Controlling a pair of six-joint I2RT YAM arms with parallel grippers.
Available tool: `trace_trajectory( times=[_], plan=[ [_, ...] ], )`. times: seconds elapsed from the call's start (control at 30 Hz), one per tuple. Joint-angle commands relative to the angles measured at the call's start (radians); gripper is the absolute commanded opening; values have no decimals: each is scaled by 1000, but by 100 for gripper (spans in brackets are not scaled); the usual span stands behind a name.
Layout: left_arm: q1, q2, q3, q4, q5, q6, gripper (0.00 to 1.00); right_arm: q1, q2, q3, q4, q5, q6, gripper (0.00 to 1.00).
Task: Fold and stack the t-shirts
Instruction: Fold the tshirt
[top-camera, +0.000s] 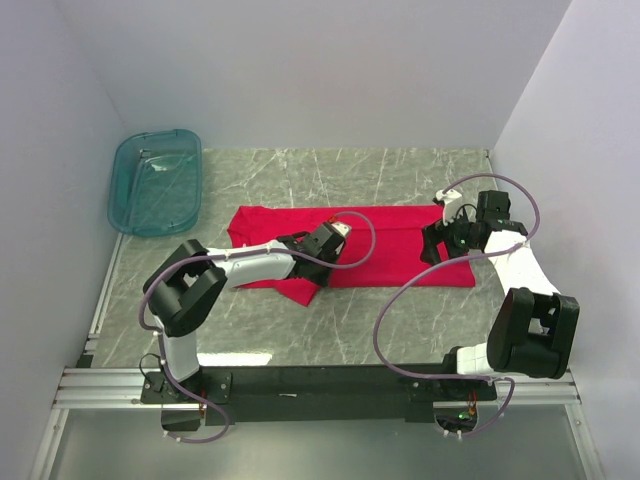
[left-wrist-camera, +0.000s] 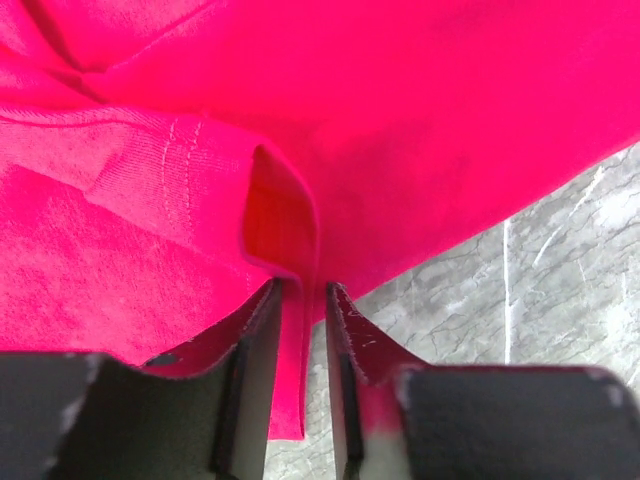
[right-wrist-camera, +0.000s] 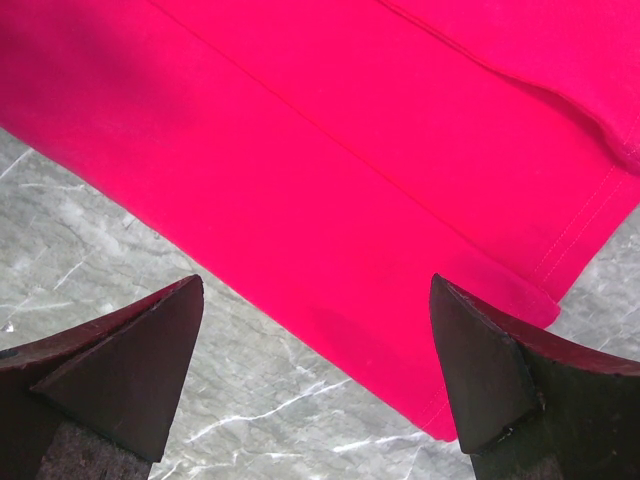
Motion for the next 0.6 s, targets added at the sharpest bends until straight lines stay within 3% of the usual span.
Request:
trace_trajectory(
  times=[0.0, 0.23, 0.4, 0.57],
  plan=[
    [-11, 6, 42, -14, -31, 9, 29, -11, -34, -4, 9, -25, -8, 100],
    [-12, 1, 44, -19, -37, 21, 22, -14, -34, -6, 7, -30, -9, 100],
    [-14, 1, 45, -5, 4, 39, 31, -17, -34, -4, 6, -30, -9, 100],
    [-17, 31, 68, -17, 20, 51, 33, -20, -37, -6, 6, -32, -9, 100]
  ],
)
